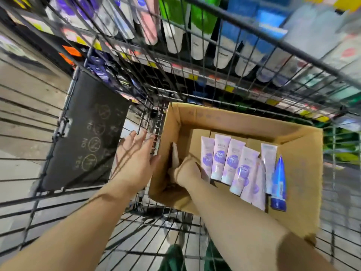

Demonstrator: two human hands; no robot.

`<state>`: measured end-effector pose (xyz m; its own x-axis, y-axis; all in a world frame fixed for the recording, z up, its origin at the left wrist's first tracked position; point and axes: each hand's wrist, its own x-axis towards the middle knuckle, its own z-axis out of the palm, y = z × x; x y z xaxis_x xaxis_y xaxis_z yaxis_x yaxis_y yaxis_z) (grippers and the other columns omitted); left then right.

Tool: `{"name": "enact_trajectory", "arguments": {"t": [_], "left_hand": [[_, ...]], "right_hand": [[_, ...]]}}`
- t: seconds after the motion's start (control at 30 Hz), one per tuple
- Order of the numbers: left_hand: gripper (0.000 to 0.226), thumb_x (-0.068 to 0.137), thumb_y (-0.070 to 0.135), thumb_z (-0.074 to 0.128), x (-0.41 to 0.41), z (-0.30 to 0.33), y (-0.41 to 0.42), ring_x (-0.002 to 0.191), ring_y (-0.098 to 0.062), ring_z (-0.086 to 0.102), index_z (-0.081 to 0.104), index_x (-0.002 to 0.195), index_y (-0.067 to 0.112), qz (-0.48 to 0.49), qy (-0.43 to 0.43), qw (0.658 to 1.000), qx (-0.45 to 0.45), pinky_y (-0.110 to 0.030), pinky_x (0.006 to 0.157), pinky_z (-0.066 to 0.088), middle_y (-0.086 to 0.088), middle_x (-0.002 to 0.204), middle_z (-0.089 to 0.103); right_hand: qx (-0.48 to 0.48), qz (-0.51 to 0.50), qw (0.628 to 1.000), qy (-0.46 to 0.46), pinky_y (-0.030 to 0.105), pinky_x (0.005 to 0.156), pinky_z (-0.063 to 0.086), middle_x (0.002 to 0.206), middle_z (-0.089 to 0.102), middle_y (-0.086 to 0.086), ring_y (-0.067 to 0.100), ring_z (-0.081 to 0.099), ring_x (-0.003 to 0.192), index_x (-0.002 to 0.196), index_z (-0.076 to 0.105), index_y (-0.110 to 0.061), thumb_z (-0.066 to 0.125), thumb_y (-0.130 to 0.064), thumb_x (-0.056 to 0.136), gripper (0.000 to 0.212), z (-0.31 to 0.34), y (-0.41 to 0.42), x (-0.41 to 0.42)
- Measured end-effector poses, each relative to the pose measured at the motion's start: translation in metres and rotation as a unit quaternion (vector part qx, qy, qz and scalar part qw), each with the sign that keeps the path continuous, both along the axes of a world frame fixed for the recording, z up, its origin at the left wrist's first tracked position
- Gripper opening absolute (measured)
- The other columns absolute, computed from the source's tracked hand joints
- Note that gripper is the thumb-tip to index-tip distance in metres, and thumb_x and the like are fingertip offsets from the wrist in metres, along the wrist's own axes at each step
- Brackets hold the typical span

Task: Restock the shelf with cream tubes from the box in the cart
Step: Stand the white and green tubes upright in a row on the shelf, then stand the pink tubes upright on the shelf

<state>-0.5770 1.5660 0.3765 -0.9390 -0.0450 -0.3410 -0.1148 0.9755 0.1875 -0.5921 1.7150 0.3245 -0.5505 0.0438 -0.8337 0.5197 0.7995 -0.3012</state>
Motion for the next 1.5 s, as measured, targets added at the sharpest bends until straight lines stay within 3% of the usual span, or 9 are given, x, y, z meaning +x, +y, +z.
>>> {"name": "enact_trajectory", "arguments": {"t": [0.1, 0.2, 0.3, 0.57, 0.73, 0.87, 1.13, 1.27, 1.5], "left_hand": [[0.052, 0.095, 0.043, 0.049, -0.005, 0.01, 0.01, 0.146, -0.03, 0.019, 0.041, 0.142, 0.024, -0.012, -0.017, 0.999, 0.027, -0.046, 0.118, 0.018, -0.008, 0.155, 0.033], [0.045, 0.095, 0.043, 0.048, -0.012, 0.02, 0.024, 0.142, -0.029, 0.027, 0.048, 0.136, 0.026, -0.027, -0.023, 0.999, 0.038, -0.046, 0.117, 0.025, -0.005, 0.15, 0.041], [0.034, 0.097, 0.043, 0.046, -0.023, 0.032, 0.042, 0.116, -0.022, 0.049, 0.059, 0.121, 0.022, -0.033, -0.041, 0.997, 0.057, -0.035, 0.096, 0.041, -0.001, 0.12, 0.062], [0.009, 0.098, 0.035, 0.052, -0.04, 0.044, 0.072, 0.081, 0.006, 0.056, 0.059, 0.102, 0.029, 0.125, -0.17, 0.93, 0.301, -0.004, 0.056, 0.037, 0.023, 0.086, 0.059], [0.019, 0.099, 0.029, 0.051, -0.035, 0.034, 0.063, 0.094, -0.009, 0.058, 0.056, 0.115, 0.019, 0.206, -0.162, 0.898, 0.352, -0.017, 0.078, 0.044, 0.008, 0.099, 0.062], [0.035, 0.098, 0.033, 0.051, -0.031, 0.024, 0.048, 0.11, -0.016, 0.058, 0.053, 0.128, 0.015, 0.244, -0.167, 0.884, 0.363, -0.036, 0.099, 0.046, 0.001, 0.117, 0.063], [0.021, 0.099, 0.024, 0.05, -0.032, 0.02, 0.034, 0.099, -0.014, 0.063, 0.055, 0.116, 0.013, 0.262, -0.169, 0.852, 0.42, -0.026, 0.081, 0.053, -0.001, 0.105, 0.066], [0.015, 0.099, 0.024, 0.049, -0.032, 0.025, 0.033, 0.095, -0.008, 0.062, 0.054, 0.112, 0.018, 0.263, -0.168, 0.847, 0.43, -0.018, 0.074, 0.051, 0.007, 0.102, 0.065], [0.021, 0.098, 0.03, 0.051, -0.029, 0.028, 0.027, 0.102, -0.019, 0.065, 0.054, 0.115, 0.018, 0.261, -0.174, 0.857, 0.408, -0.043, 0.095, 0.052, 0.001, 0.107, 0.067]], "right_hand": [[-0.001, 0.016, 1.0, 0.021, 0.034, 0.089, 0.043, 0.111, 0.063, 0.002, 0.028, 0.058, 0.107, 0.122, 0.056, -0.021, 0.058, -0.05, 0.083, 0.049, 0.01, 0.018, 0.001], [-0.049, -0.006, 0.998, 0.034, 0.029, 0.073, 0.047, 0.102, 0.064, 0.002, 0.021, 0.058, 0.084, 0.119, 0.059, -0.021, 0.061, -0.038, 0.085, 0.039, 0.032, 0.033, -0.005], [-0.063, -0.016, 0.992, 0.104, 0.028, 0.071, 0.045, 0.107, 0.065, 0.002, 0.025, 0.062, 0.094, 0.117, 0.059, -0.021, 0.065, -0.031, 0.081, 0.038, 0.05, 0.046, -0.011], [-0.082, 0.008, 0.981, 0.177, 0.029, 0.069, 0.044, 0.113, 0.063, -0.006, 0.02, 0.062, 0.097, 0.121, 0.05, -0.032, 0.069, -0.026, 0.08, 0.046, 0.057, 0.07, -0.006], [0.0, 0.008, 0.993, 0.117, 0.039, 0.095, 0.044, 0.115, 0.064, -0.006, 0.028, 0.057, 0.112, 0.116, 0.05, -0.041, 0.05, -0.047, 0.081, 0.035, 0.019, 0.089, 0.014], [0.099, 0.033, 0.989, 0.1, 0.03, 0.079, 0.035, 0.111, 0.064, 0.0, 0.027, 0.057, 0.108, 0.115, 0.057, -0.027, 0.048, -0.043, 0.094, 0.027, -0.001, 0.088, 0.018], [0.162, 0.03, 0.983, 0.081, 0.036, 0.078, 0.051, 0.093, 0.059, 0.004, 0.027, 0.058, 0.091, 0.1, 0.058, -0.02, 0.057, -0.043, 0.089, 0.026, -0.021, 0.069, 0.01], [0.155, 0.084, 0.983, 0.055, 0.028, 0.065, 0.038, 0.091, 0.056, 0.002, 0.022, 0.054, 0.084, 0.103, 0.059, -0.019, 0.058, -0.041, 0.091, 0.025, -0.023, 0.067, 0.017], [0.066, 0.054, 0.994, 0.067, 0.027, 0.063, 0.032, 0.093, 0.057, -0.002, 0.014, 0.047, 0.079, 0.1, 0.055, -0.025, 0.056, -0.053, 0.088, 0.03, -0.012, 0.08, 0.021]]}}
